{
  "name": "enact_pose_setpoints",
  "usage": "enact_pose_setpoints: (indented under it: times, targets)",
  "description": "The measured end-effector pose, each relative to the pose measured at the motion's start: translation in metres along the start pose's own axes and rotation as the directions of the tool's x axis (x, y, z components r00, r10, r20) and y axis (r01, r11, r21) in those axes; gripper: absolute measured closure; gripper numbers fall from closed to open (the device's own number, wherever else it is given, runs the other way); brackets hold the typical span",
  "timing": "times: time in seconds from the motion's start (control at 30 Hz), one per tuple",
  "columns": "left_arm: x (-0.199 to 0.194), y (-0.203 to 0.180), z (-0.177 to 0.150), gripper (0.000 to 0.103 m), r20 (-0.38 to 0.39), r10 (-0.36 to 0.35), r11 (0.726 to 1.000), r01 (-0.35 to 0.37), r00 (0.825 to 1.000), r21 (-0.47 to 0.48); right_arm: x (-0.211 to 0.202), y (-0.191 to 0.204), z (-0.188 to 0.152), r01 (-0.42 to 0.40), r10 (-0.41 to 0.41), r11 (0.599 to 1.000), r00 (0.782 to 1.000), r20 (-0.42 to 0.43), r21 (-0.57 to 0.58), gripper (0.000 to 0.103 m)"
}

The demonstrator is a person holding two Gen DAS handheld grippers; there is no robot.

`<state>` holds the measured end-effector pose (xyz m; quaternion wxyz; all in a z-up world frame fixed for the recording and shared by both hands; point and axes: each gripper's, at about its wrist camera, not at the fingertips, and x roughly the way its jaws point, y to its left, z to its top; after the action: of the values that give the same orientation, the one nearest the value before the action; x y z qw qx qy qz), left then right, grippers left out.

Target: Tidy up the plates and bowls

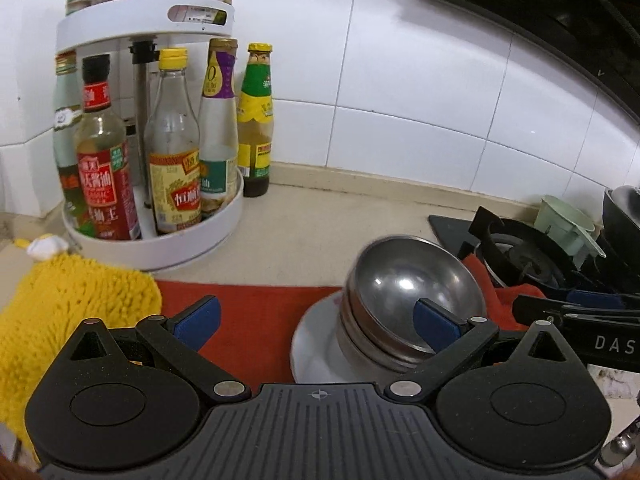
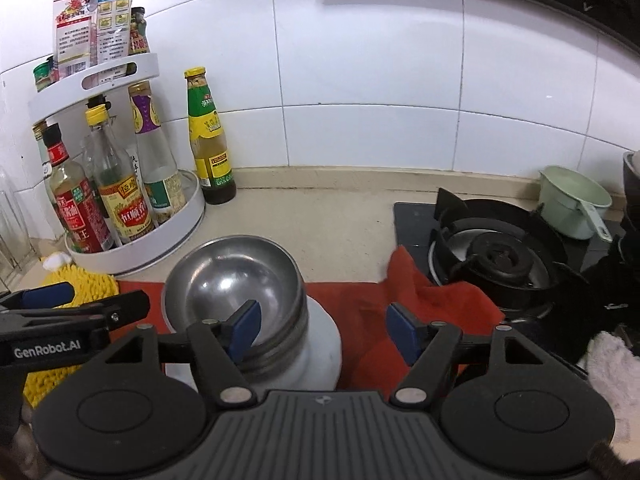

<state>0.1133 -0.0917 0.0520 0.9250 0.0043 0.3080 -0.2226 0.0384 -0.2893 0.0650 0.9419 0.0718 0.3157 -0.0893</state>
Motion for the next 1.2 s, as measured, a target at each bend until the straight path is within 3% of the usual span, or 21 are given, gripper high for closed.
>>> enact_pose_setpoints:
  times: [0.6,1.2]
  targets:
    - [-0.050,-0.041,-0.040,0.000,0.025,0.079,0.997,-0.079,0.997,-0.025,-0.062,-0.023,-0.035,-0.026,0.027,0.998,0.999,0.022,-0.057,0.035]
    - [-0.058,-0.045,-0.051,0.000,-0.003,0.114,0.993,-0.114,0.994,-0.028,-0.068,-0.024,-0.049,-0.056,0.057,0.997,0.998,0.021,-0.050,0.034]
